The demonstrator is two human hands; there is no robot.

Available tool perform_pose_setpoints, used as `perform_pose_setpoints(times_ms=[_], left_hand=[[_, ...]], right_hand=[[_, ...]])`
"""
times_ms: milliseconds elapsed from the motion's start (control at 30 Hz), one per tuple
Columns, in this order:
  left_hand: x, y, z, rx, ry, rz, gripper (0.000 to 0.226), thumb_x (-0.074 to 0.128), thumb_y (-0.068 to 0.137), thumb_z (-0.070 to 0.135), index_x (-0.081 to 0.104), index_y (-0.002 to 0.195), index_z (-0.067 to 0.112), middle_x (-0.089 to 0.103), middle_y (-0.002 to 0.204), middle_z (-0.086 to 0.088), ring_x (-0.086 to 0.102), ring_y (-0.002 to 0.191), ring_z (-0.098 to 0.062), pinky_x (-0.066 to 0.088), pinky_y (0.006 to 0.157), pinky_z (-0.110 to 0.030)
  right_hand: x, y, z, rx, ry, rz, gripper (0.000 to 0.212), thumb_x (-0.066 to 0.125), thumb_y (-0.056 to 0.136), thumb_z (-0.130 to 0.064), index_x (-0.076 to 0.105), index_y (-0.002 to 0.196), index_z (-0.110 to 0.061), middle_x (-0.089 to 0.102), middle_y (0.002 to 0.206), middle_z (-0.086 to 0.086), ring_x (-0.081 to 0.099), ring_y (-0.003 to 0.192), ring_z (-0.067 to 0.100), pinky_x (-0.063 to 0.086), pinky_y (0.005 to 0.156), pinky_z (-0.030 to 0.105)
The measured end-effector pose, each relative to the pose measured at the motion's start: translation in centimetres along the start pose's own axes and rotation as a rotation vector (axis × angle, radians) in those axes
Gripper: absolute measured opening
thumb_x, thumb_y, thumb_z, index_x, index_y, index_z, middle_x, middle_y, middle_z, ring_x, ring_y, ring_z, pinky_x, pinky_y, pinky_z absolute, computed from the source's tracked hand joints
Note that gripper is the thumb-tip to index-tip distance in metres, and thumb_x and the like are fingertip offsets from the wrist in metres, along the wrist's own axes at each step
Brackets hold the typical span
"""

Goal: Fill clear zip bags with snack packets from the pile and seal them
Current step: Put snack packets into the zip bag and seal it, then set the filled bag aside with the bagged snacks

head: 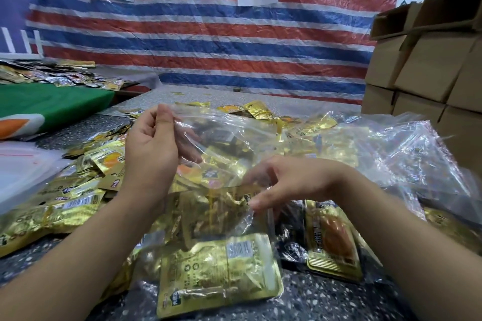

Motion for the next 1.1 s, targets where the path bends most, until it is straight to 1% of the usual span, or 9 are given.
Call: perform_pose_setpoints(times_ms=[100, 233, 367, 533, 633, 767, 900, 1033, 1100], left_hand=[[-0.2, 0.2, -0.2, -0.032, -0.006, 0.022, 0.031, 0.036, 0.106, 0.036, 0.054, 0.089, 0.018, 0.067, 0.059, 0.001, 0.059, 0.039, -0.015, 0.045, 0.04, -0.019], [-0.1, 0.4, -0.6, -0.086, -0.053, 0.026, 0.028, 0.037, 0.105, 0.042, 0.054, 0.097, 0.022, 0.07, 0.076, -0.005, 0.068, 0.055, -0.016, 0.052, 0.048, -0.024], [0.1, 0.5, -1.1, -0.122, -0.043, -0.012, 0.023, 0.036, 0.105, 0.042, 0.05, 0.101, 0.024, 0.067, 0.095, -0.008, 0.071, 0.069, -0.019, 0.053, 0.058, -0.03], [0.8, 0.3, -1.8, -0.141, 0.056, -0.088, 0.017, 0.038, 0.105, 0.038, 0.049, 0.101, 0.026, 0.069, 0.096, -0.005, 0.069, 0.06, -0.019, 0.051, 0.047, -0.026], [0.9, 0.4, -2.3, -0.153, 0.098, -0.116, 0.01, 0.042, 0.104, 0.038, 0.05, 0.102, 0.032, 0.071, 0.094, -0.002, 0.069, 0.058, -0.017, 0.05, 0.046, -0.023], [0.9, 0.4, -2.6, -0.164, 0.109, -0.127, 0.008, 0.044, 0.104, 0.035, 0.051, 0.105, 0.032, 0.072, 0.091, 0.0, 0.069, 0.058, -0.018, 0.05, 0.045, -0.022], [0.9, 0.3, -2.6, -0.167, 0.117, -0.136, 0.009, 0.044, 0.104, 0.034, 0.052, 0.106, 0.031, 0.072, 0.09, 0.002, 0.069, 0.059, -0.018, 0.049, 0.045, -0.022], [0.9, 0.1, -2.6, -0.164, 0.14, -0.141, 0.009, 0.044, 0.104, 0.031, 0.053, 0.106, 0.03, 0.072, 0.089, 0.001, 0.069, 0.058, -0.017, 0.049, 0.045, -0.021], [1.0, 0.1, -2.6, -0.168, 0.138, -0.145, 0.009, 0.045, 0.104, 0.03, 0.054, 0.104, 0.03, 0.072, 0.087, 0.002, 0.069, 0.057, -0.017, 0.049, 0.045, -0.021]], right_hand=[[-0.4, 0.1, 0.1, -0.036, -0.017, 0.068, 0.013, 0.073, 0.086, -0.019, 0.071, 0.099, -0.02, 0.061, 0.073, 0.026, 0.057, 0.066, 0.024, 0.046, 0.064, 0.039], [-3.2, -2.1, 0.1, -0.111, 0.188, 0.208, 0.01, 0.074, 0.084, -0.017, 0.073, 0.092, -0.012, 0.063, 0.078, 0.022, 0.059, 0.063, 0.026, 0.051, 0.058, 0.031], [-8.4, -5.4, 1.6, -0.167, 0.352, 0.651, 0.014, 0.069, 0.081, -0.018, 0.072, 0.093, -0.012, 0.067, 0.066, -0.003, 0.059, 0.054, 0.008, 0.05, 0.054, 0.021], [-13.1, -10.0, 6.9, -0.092, 0.737, 1.15, 0.007, 0.064, 0.092, -0.009, 0.066, 0.085, -0.008, 0.066, 0.068, 0.002, 0.063, 0.054, 0.011, 0.055, 0.054, 0.022], [-13.6, -12.0, 10.9, 0.126, 0.657, 1.445, 0.025, 0.068, 0.089, -0.004, 0.058, 0.11, 0.006, 0.059, 0.09, 0.019, 0.064, 0.076, 0.027, 0.055, 0.067, 0.036], [-13.2, -14.3, 9.5, 0.294, 0.206, 1.833, 0.051, 0.065, 0.082, -0.019, 0.041, 0.125, -0.009, 0.04, 0.117, 0.006, 0.043, 0.097, 0.02, 0.041, 0.078, 0.032], [-13.1, -13.4, 5.1, 0.126, -0.262, 1.818, 0.071, 0.058, 0.083, -0.011, 0.029, 0.148, -0.005, 0.029, 0.151, 0.012, 0.035, 0.137, 0.029, 0.031, 0.116, 0.039], [-12.3, -9.7, 1.6, 0.19, -0.93, 1.543, 0.057, 0.062, 0.087, -0.014, 0.046, 0.14, -0.001, 0.031, 0.154, 0.022, 0.024, 0.146, 0.038, 0.014, 0.122, 0.05], [-12.7, -7.4, 2.3, 0.291, -1.006, 1.309, 0.056, 0.057, 0.092, -0.025, 0.046, 0.143, -0.006, 0.032, 0.156, 0.019, 0.024, 0.147, 0.035, 0.011, 0.123, 0.051]])
Point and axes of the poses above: each hand's wrist, its own y-axis towards the middle knuckle, its own x-axis out of the palm, z = x × y, the point moved 6 cm from there along y, towards the middle knuckle
